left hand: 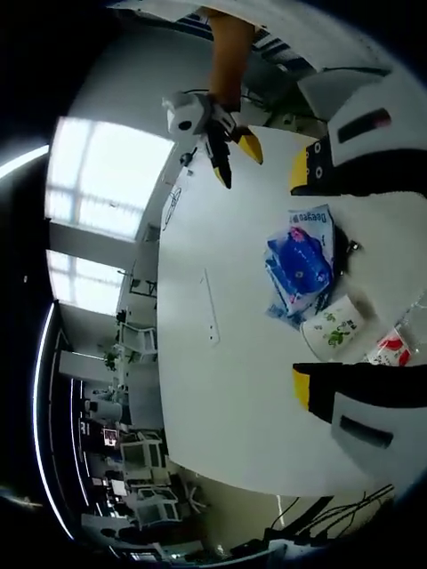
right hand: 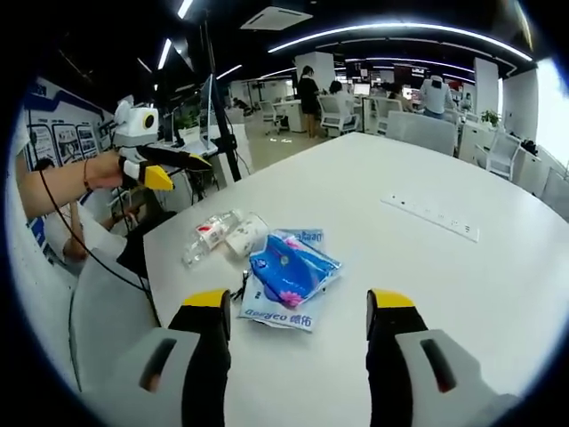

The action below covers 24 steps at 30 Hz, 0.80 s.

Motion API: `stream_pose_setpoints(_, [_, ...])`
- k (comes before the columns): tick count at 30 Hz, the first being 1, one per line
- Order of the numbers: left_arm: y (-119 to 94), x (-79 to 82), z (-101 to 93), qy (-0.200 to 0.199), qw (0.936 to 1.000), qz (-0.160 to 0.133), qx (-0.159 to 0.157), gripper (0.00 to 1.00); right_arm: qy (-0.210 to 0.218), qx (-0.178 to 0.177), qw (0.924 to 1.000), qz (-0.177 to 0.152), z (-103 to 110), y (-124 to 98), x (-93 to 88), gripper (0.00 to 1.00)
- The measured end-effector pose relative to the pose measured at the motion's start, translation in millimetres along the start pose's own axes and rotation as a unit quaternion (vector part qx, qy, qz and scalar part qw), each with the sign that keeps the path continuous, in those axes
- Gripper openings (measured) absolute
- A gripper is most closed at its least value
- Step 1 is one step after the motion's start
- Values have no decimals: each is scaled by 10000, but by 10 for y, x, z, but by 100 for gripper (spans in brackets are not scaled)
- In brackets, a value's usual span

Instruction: Arrange the tabletop items into an orderly group along one side of the table until the central work area is clear of visible clutter.

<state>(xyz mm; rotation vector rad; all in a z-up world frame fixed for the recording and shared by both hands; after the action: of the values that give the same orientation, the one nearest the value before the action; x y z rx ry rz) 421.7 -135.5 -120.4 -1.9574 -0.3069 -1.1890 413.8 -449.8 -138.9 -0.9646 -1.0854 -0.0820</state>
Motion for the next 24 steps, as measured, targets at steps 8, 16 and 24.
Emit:
stream_pose_setpoints(8, [169, 16, -11, 26, 10000, 36, -18, 72, 116, -32, 9999, -8, -41, 95, 8, 58])
stream_pose_setpoints(16, [370, -37, -35, 38, 9998, 210, -31, 67, 174, -68, 9998, 31, -55, 207, 11, 54])
stream_pose_setpoints(24, [494, -63, -26, 55, 9994, 330, -12, 60, 249, -60, 9996, 80, -69, 316, -11, 52])
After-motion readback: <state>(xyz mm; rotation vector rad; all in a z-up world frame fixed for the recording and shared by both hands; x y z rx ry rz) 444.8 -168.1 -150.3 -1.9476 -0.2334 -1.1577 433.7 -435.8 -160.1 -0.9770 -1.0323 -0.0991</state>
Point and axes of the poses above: the point that each gripper's makers call its tool centre point, and the gripper's own axes: y roughly forward along the fingers, z roughly to its left, x roughly out of its top, the point moved 8 cm from there along -y, roughly backward along the fingers, and after that the axes turned 4 degrees about z, right-handed, at the moved point
